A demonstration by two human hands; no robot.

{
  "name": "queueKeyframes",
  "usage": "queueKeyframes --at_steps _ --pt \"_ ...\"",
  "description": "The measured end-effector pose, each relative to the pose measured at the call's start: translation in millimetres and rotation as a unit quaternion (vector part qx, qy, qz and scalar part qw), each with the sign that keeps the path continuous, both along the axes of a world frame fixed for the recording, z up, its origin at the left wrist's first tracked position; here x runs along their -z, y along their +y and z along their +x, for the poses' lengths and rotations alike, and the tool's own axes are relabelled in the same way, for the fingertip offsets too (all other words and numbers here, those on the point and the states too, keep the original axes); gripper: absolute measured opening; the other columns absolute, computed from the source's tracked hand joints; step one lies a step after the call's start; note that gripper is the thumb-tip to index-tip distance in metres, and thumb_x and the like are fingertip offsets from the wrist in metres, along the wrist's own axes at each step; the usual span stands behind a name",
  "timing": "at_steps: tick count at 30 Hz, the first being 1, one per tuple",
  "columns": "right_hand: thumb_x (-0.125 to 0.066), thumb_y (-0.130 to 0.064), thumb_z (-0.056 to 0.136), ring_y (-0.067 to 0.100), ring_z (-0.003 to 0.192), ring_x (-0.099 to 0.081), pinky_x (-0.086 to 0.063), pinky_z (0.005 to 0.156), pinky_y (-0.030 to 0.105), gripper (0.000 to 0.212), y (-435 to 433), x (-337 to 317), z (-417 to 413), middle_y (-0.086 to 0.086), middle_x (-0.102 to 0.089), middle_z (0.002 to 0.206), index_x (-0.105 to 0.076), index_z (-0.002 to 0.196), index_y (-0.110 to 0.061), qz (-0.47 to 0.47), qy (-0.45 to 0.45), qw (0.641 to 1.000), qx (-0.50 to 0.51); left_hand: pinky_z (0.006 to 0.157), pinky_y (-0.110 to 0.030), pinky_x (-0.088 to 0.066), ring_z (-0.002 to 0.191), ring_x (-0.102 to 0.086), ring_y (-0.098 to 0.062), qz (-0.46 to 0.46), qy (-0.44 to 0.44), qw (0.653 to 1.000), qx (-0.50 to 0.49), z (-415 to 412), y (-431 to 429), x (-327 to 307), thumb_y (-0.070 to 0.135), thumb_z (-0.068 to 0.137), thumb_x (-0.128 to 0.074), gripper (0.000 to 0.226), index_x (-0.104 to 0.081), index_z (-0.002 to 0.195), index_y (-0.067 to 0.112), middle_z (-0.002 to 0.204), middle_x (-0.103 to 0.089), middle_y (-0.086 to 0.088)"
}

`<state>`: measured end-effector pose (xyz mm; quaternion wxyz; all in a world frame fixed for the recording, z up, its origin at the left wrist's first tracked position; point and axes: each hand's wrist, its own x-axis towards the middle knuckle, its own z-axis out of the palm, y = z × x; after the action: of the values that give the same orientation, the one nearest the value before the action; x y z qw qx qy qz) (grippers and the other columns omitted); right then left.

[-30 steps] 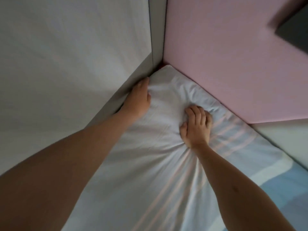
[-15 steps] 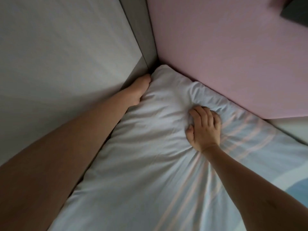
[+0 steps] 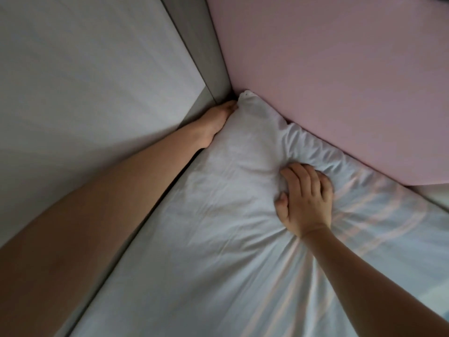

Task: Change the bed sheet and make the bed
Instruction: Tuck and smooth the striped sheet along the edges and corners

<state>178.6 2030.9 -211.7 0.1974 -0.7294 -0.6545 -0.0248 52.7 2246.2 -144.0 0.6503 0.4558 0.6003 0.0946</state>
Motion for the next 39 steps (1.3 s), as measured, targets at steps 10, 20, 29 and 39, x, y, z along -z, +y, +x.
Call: queueKeyframes --at_steps 10,20,29,39 --pt "-0.041 -0.031 0.078 0.025 0.116 -0.045 -0.019 0.106 0.036 0.047 -1 -2 1 0.011 -0.060 0.120 -0.055 0.117 -0.009 -0.017 0.002 1.000 0.004 0.078 -0.029 -0.041 0.093 -0.058 -0.024 0.183 0.255 0.942 0.118 18 2 9 0.017 0.100 -0.038 0.028 -0.061 0.108 0.005 0.100 -0.062 -0.012" --pt "-0.041 -0.030 0.078 0.024 0.116 -0.045 -0.020 0.106 0.034 0.046 -1 -3 2 0.008 -0.057 0.121 -0.054 0.117 -0.010 -0.017 0.002 1.000 0.006 0.066 -0.032 -0.047 0.080 -0.066 -0.028 0.135 0.215 0.967 0.022 12 -27 1 0.073 0.074 -0.057 0.060 -0.064 0.068 0.014 0.072 -0.065 -0.007" --pt "-0.040 -0.030 0.077 0.024 0.116 -0.045 -0.029 0.100 0.039 0.046 0 -7 0 0.010 -0.061 0.119 -0.052 0.117 -0.011 -0.030 0.007 1.000 0.006 0.077 -0.034 -0.054 0.087 -0.067 -0.027 0.203 0.252 0.946 -0.027 12 -27 22 0.059 0.085 -0.054 0.054 -0.070 0.081 0.008 0.087 -0.072 -0.011" --pt "-0.042 -0.030 0.075 0.024 0.117 -0.045 -0.029 0.101 0.038 0.047 -1 -5 0 0.008 -0.059 0.120 -0.054 0.117 -0.011 -0.017 0.001 1.000 0.014 0.091 -0.042 -0.043 0.114 -0.055 -0.035 0.439 0.348 0.822 0.101 12 -62 19 0.045 0.095 -0.037 0.056 -0.043 0.134 0.005 0.127 -0.056 -0.018"
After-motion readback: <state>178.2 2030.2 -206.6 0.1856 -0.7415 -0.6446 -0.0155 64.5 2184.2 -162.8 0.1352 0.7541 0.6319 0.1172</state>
